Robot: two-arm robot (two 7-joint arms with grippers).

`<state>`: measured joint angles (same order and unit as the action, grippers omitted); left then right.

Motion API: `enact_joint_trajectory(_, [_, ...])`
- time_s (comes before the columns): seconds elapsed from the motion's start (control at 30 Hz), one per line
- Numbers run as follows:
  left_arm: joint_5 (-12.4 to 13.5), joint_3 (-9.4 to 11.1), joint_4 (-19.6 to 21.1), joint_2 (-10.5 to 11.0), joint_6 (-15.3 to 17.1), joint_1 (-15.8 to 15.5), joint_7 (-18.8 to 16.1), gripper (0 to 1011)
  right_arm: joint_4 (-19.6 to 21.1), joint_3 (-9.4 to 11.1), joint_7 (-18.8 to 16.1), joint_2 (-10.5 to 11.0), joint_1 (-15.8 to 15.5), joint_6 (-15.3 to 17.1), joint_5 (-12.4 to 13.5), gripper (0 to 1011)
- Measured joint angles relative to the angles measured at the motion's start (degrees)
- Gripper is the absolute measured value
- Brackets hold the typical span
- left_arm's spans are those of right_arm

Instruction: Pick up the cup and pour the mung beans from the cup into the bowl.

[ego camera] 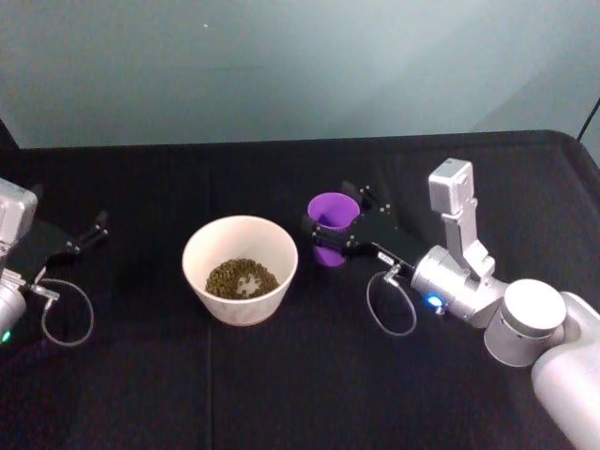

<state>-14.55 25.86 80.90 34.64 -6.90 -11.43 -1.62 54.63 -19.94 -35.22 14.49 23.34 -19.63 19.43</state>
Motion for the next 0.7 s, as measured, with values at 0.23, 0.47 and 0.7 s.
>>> enact_joint_trajectory(0.23, [0.00,0.00,0.00,0.00,0.00,0.00,0.00,1000,4.67,0.41,-1.64,1.68,-1.83,1.92,2.42,1003])
enact_joint_trajectory(0.47, [0.00,0.00,0.00,0.00,0.00,0.00,0.00,1000,9.06,1.35,-1.09,2.66,-3.83,1.54,4.38,1003])
enact_joint_trajectory(0.7, [0.02,0.01,0.05,0.00,0.00,-0.02,0.01,1000,13.62,3.21,3.36,2.80,-6.59,2.85,5.70,1003])
